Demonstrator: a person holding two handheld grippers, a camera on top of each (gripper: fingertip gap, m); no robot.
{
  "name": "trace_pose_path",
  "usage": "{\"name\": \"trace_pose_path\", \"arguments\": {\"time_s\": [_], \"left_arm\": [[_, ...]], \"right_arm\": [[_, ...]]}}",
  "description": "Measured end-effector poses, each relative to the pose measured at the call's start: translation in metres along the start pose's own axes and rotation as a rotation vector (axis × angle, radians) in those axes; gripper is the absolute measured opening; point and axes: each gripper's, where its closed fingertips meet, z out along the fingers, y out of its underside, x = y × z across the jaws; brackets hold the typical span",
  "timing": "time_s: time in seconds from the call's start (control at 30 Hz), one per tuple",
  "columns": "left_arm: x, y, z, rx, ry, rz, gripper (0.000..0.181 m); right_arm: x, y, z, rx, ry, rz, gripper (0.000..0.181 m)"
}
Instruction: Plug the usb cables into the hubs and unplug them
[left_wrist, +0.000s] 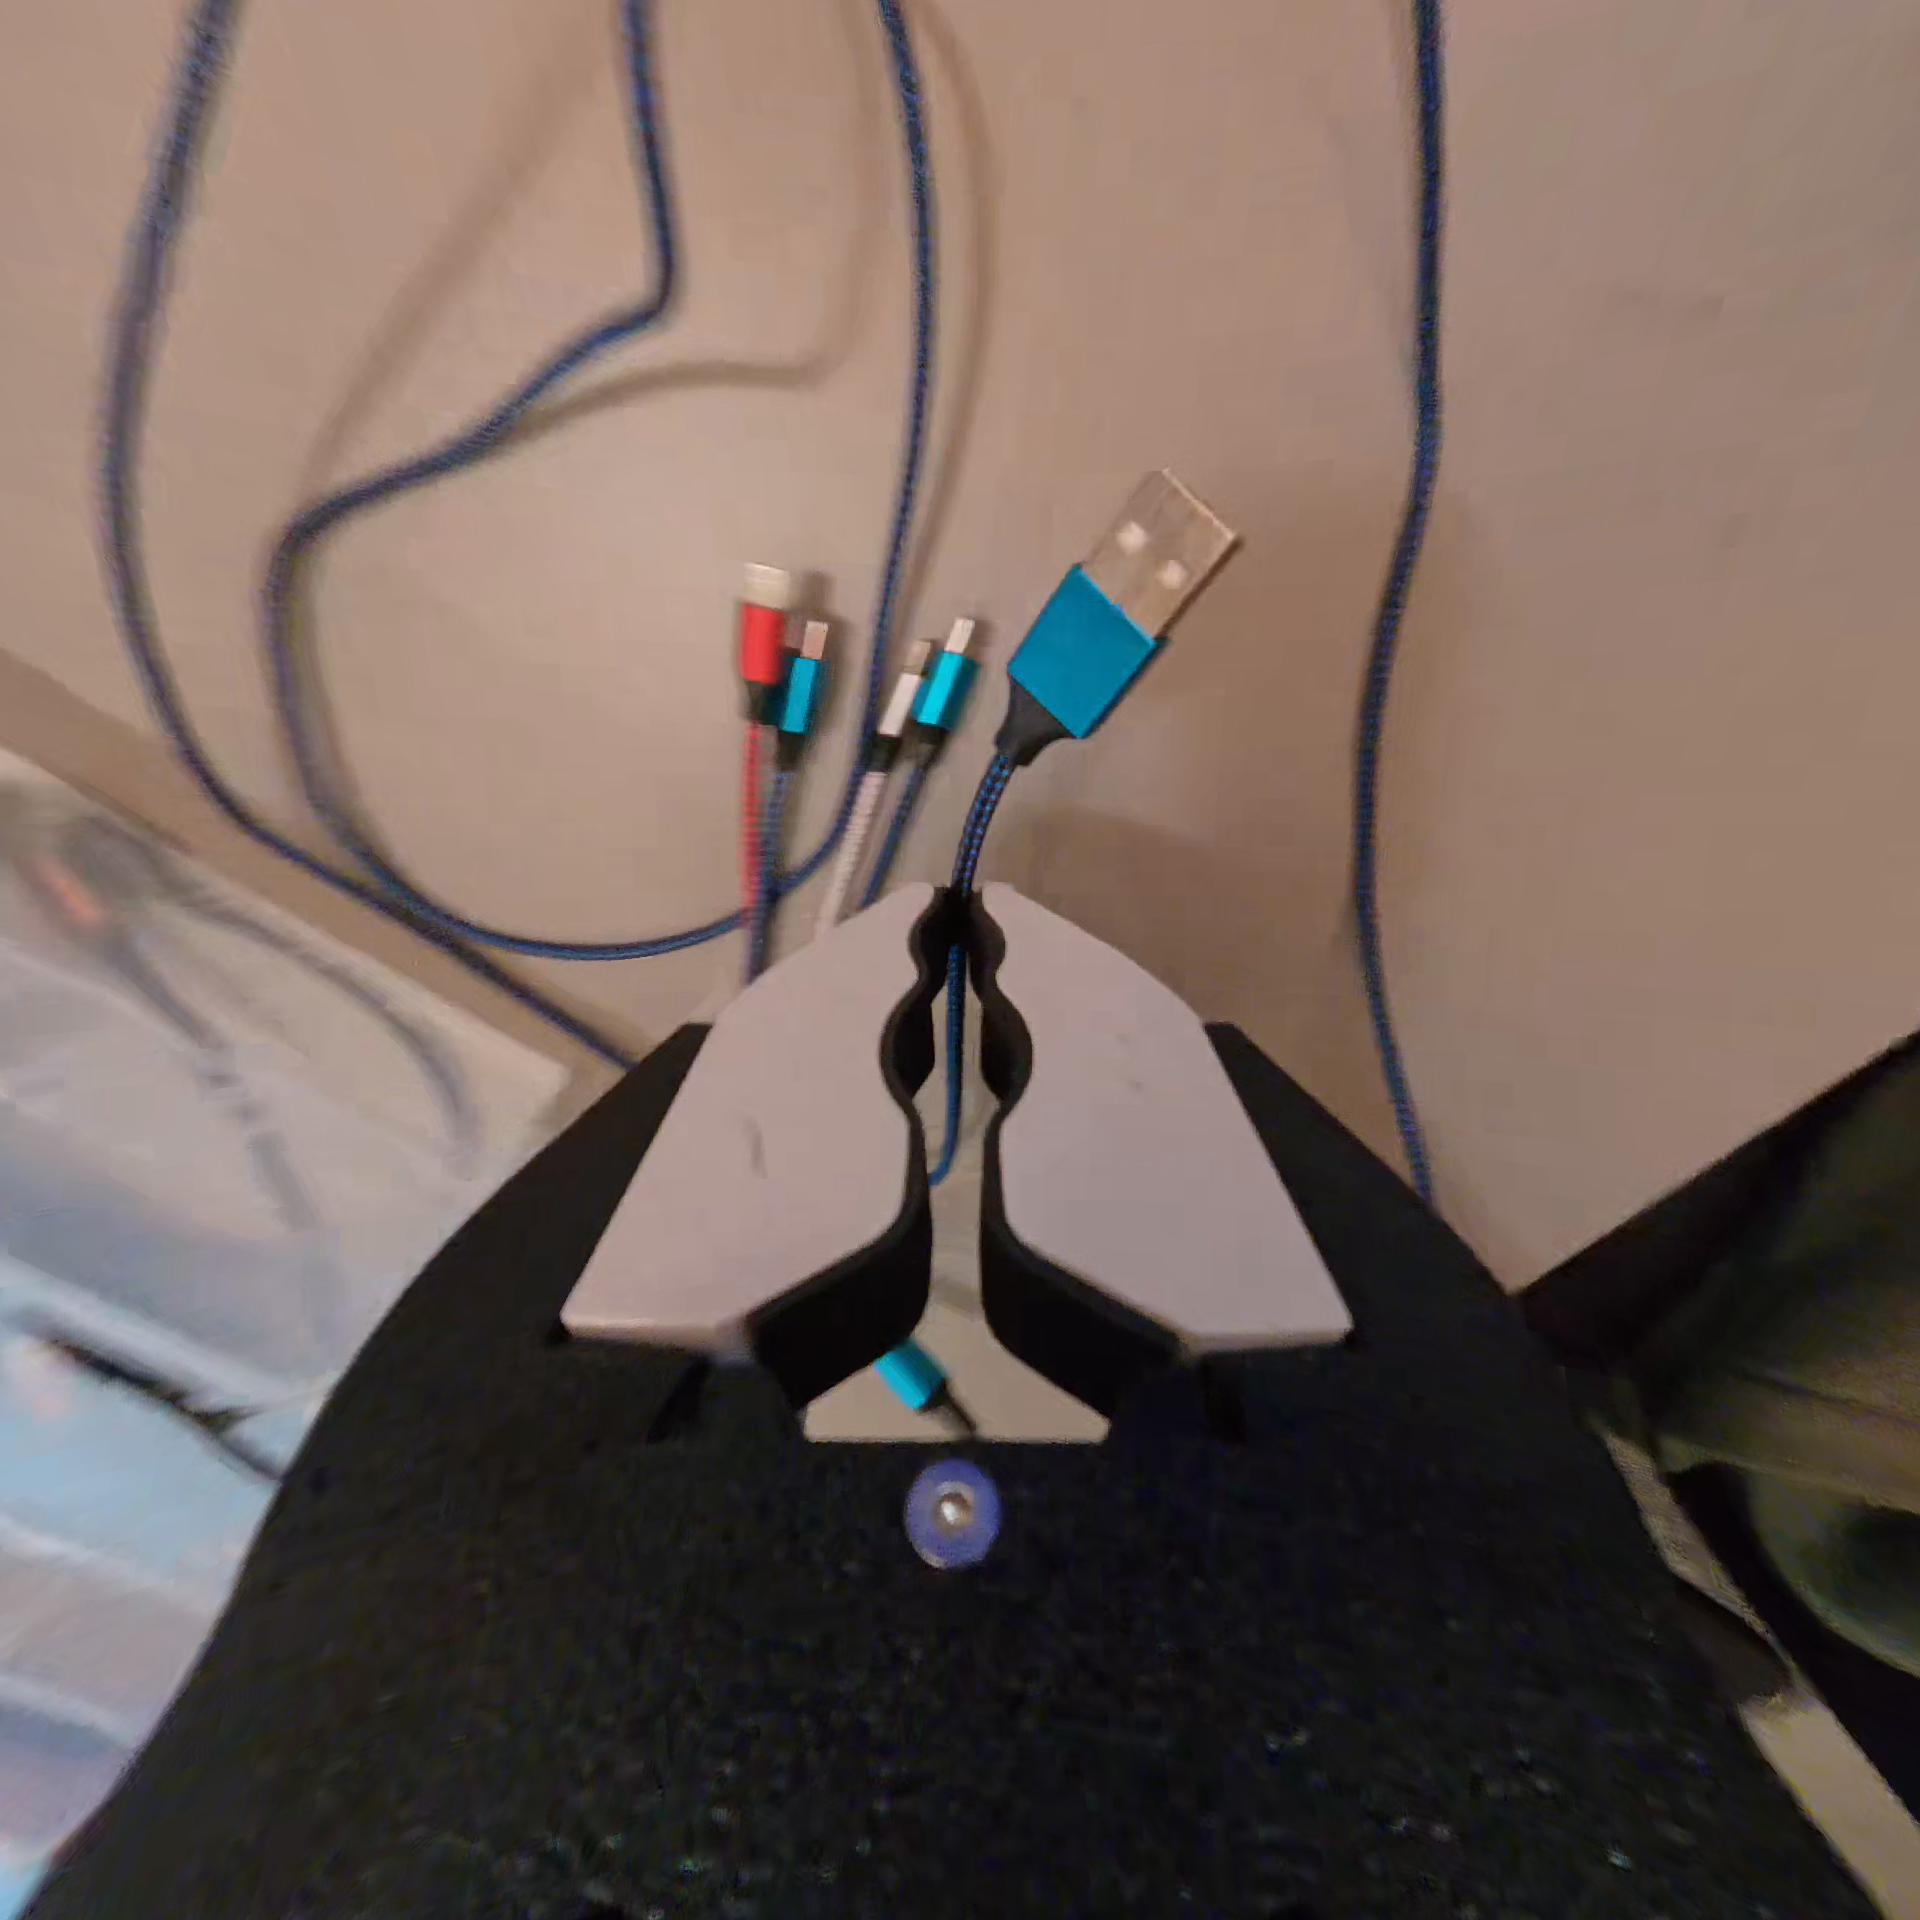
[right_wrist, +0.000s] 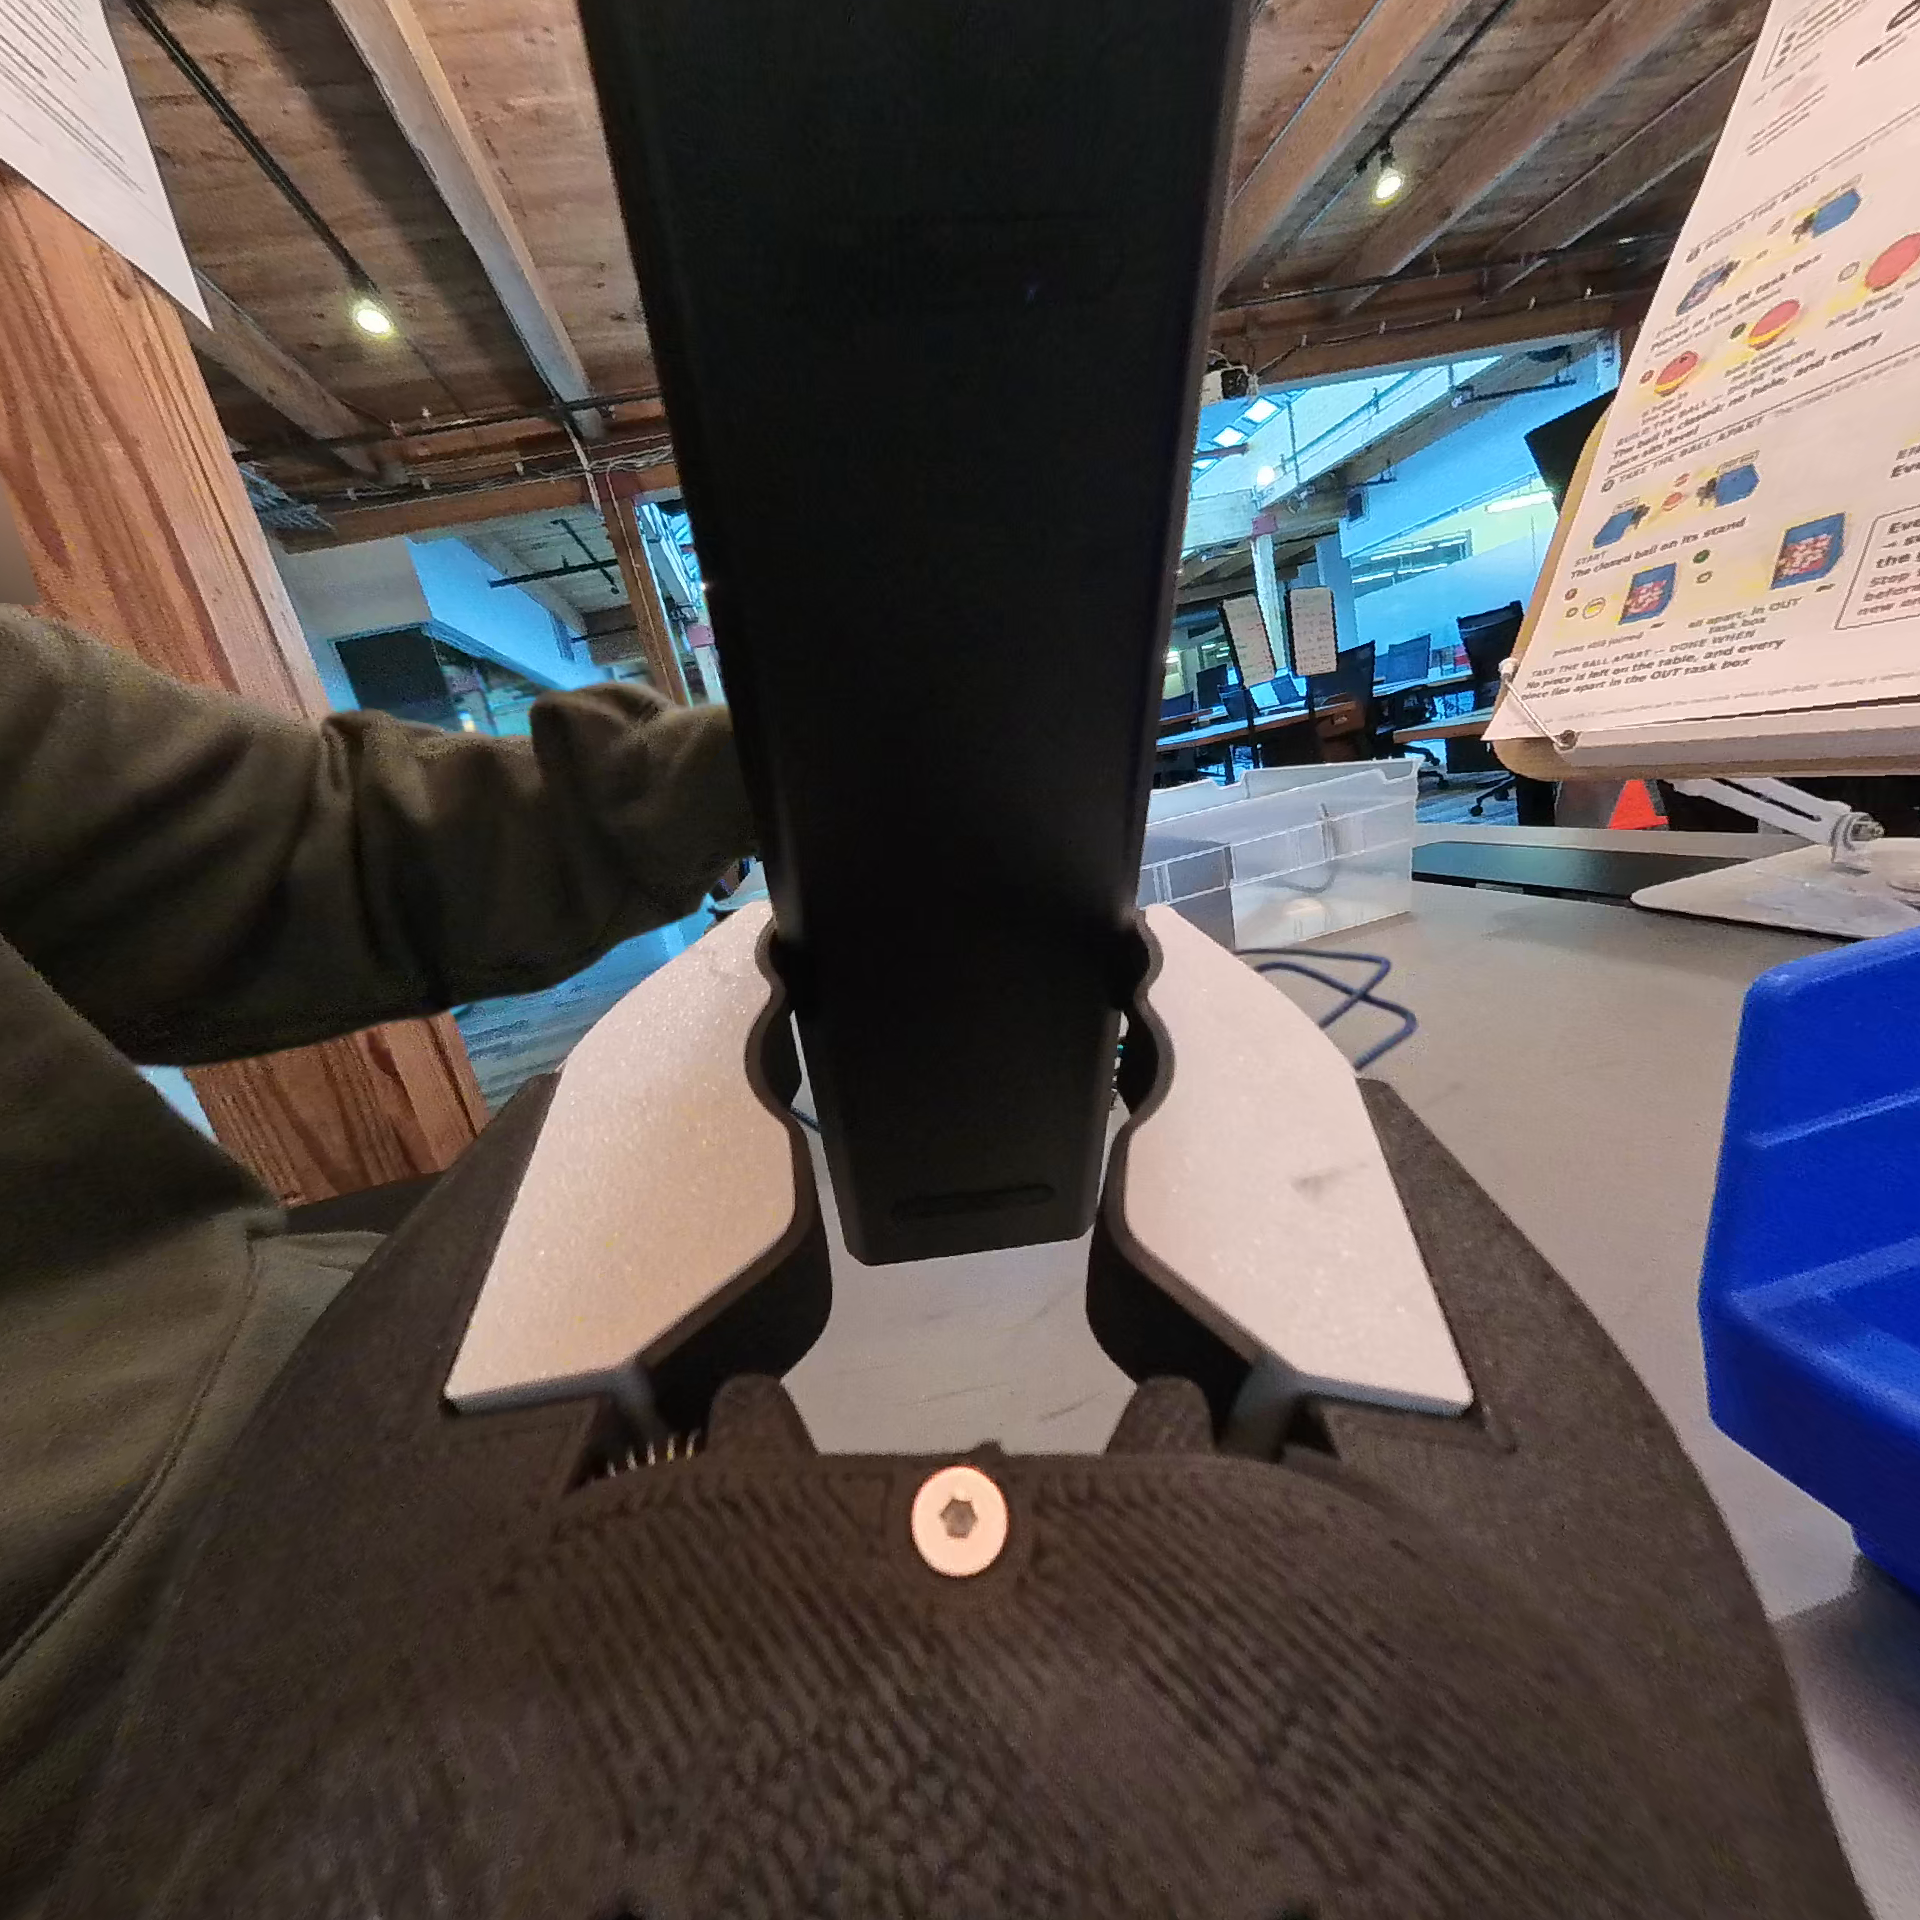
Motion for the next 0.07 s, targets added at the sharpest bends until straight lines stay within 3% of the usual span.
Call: {"name": "trace_pose_path", "arguments": {"time_s": [0.03,0.07], "left_arm": [[0.0086,0.002,0.0063,0.003,0.035,-0.013,0.003],[0.0128,0.0003,0.0121,0.026,0.046,-0.018,0.004]], "right_arm": [[-0.0001,0.0,0.0,0.0,-0.001,0.0,0.06],[-0.0001,0.0001,0.0,-0.001,-0.001,0.0,0.06]]}}
